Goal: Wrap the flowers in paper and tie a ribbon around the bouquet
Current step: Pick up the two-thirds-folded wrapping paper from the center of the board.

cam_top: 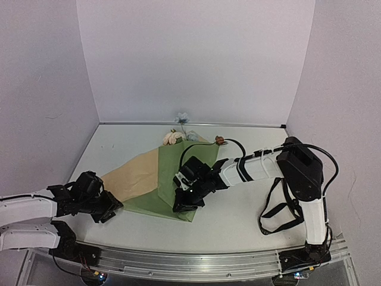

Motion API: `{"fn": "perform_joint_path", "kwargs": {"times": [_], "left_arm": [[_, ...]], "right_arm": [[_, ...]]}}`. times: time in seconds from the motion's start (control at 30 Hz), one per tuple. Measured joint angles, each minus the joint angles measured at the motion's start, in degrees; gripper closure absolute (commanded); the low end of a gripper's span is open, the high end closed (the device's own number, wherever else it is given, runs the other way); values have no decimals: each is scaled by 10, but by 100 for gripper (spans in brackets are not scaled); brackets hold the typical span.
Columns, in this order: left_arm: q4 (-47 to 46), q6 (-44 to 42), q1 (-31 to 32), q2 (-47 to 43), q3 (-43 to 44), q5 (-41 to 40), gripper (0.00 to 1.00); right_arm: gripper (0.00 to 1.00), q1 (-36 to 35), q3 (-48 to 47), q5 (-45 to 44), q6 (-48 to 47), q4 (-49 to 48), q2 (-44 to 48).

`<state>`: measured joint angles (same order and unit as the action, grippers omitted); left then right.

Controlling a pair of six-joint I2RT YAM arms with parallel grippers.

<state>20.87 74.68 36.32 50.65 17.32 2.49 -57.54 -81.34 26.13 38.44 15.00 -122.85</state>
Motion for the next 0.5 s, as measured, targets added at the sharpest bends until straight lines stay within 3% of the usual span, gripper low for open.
{"fn": "perform_joint_path", "kwargs": {"times": [0.5], "left_arm": [[-63, 21, 0, 68, -3, -75, 67]], "right_arm": [[84, 0, -3, 1, 11, -34, -12]]}}
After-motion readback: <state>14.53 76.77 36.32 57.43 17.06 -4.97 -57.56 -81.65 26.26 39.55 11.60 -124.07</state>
